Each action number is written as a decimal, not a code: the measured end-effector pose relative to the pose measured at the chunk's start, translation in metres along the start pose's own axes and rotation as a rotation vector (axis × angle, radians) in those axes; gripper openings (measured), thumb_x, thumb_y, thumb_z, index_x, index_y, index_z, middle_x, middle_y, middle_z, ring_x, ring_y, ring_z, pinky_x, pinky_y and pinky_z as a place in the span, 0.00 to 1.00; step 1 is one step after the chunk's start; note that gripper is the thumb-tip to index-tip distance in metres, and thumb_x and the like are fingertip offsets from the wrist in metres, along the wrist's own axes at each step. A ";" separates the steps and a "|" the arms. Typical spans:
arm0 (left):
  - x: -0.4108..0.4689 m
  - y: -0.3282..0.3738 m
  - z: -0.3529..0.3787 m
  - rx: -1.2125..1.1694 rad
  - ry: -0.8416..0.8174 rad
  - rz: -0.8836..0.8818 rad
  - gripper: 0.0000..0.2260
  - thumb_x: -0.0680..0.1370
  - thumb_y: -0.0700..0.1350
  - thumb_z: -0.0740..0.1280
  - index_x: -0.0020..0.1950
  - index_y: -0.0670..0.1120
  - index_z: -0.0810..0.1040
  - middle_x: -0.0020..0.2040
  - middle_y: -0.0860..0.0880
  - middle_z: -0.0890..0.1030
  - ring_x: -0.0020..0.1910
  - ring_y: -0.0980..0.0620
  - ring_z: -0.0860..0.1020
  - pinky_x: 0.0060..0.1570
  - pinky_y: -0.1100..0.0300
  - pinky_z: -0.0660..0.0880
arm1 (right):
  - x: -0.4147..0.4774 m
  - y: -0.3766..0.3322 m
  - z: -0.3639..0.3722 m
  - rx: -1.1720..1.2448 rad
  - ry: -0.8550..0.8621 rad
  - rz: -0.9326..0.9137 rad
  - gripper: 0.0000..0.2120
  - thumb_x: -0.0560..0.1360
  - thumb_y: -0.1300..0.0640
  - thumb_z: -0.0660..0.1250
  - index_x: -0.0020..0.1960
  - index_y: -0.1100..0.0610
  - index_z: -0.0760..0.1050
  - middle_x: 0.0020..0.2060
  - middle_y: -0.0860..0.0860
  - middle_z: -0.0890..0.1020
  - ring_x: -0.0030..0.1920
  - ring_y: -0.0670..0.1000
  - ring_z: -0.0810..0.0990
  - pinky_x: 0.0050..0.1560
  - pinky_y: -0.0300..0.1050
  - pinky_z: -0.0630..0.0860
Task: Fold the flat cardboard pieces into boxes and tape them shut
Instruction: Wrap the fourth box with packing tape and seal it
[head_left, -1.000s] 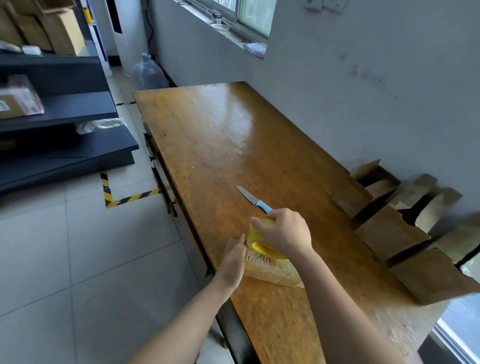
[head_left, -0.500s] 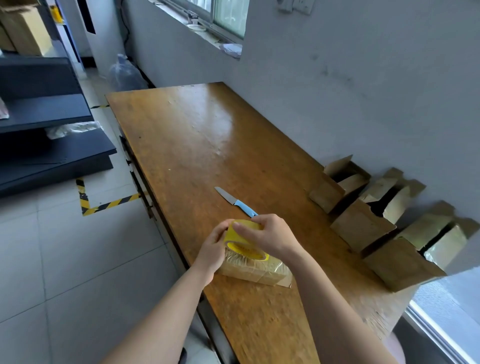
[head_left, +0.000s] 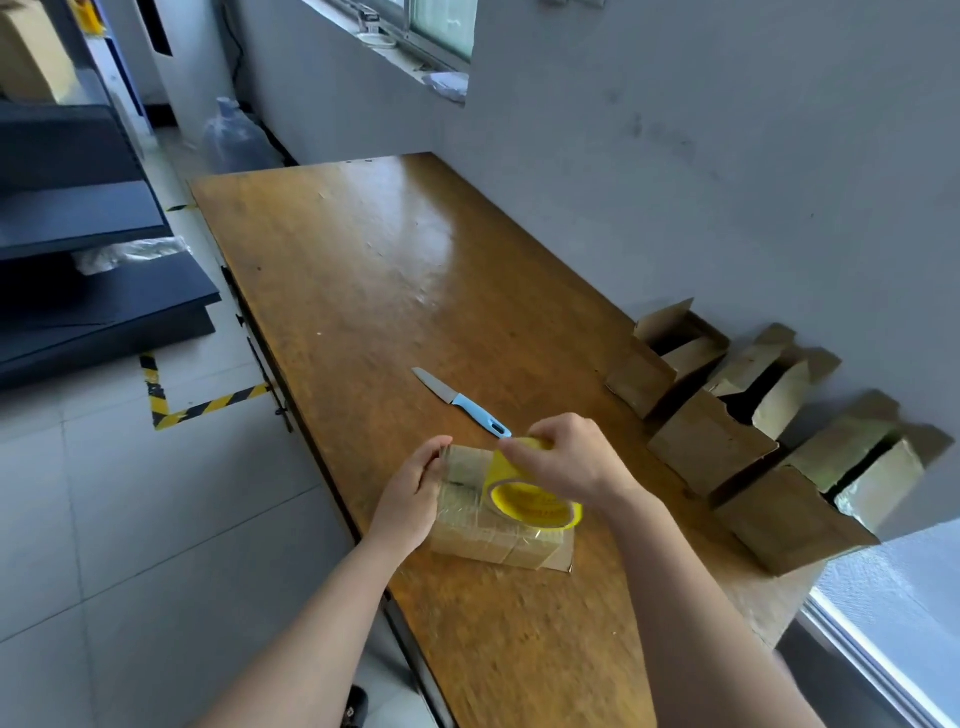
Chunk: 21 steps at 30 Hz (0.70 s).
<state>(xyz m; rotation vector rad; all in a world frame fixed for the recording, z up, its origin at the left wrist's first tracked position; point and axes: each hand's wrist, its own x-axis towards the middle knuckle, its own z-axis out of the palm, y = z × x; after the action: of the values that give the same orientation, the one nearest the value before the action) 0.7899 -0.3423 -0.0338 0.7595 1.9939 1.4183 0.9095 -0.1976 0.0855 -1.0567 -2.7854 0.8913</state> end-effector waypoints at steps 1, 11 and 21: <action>0.000 -0.001 0.000 0.008 -0.001 0.001 0.15 0.84 0.50 0.53 0.69 0.55 0.70 0.64 0.57 0.74 0.63 0.59 0.71 0.60 0.66 0.68 | 0.002 0.004 -0.005 0.036 -0.035 0.028 0.18 0.72 0.40 0.67 0.35 0.54 0.80 0.30 0.49 0.77 0.33 0.47 0.75 0.32 0.48 0.72; 0.002 -0.002 -0.002 0.129 -0.007 0.044 0.14 0.84 0.48 0.53 0.68 0.56 0.69 0.61 0.60 0.72 0.56 0.64 0.71 0.50 0.73 0.67 | -0.003 0.035 -0.012 0.250 -0.024 0.074 0.23 0.70 0.39 0.72 0.28 0.54 0.71 0.23 0.45 0.70 0.27 0.45 0.68 0.29 0.43 0.66; 0.001 -0.001 -0.004 0.203 -0.005 0.037 0.15 0.84 0.48 0.52 0.69 0.56 0.68 0.63 0.57 0.73 0.59 0.57 0.72 0.52 0.63 0.71 | -0.016 0.072 -0.009 -0.161 0.119 0.149 0.21 0.69 0.33 0.68 0.31 0.50 0.75 0.28 0.45 0.76 0.31 0.46 0.76 0.26 0.41 0.67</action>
<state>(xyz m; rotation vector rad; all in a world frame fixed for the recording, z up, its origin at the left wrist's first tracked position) 0.7864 -0.3440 -0.0336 0.8904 2.1521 1.2452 0.9668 -0.1596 0.0579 -1.3087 -2.7465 0.5997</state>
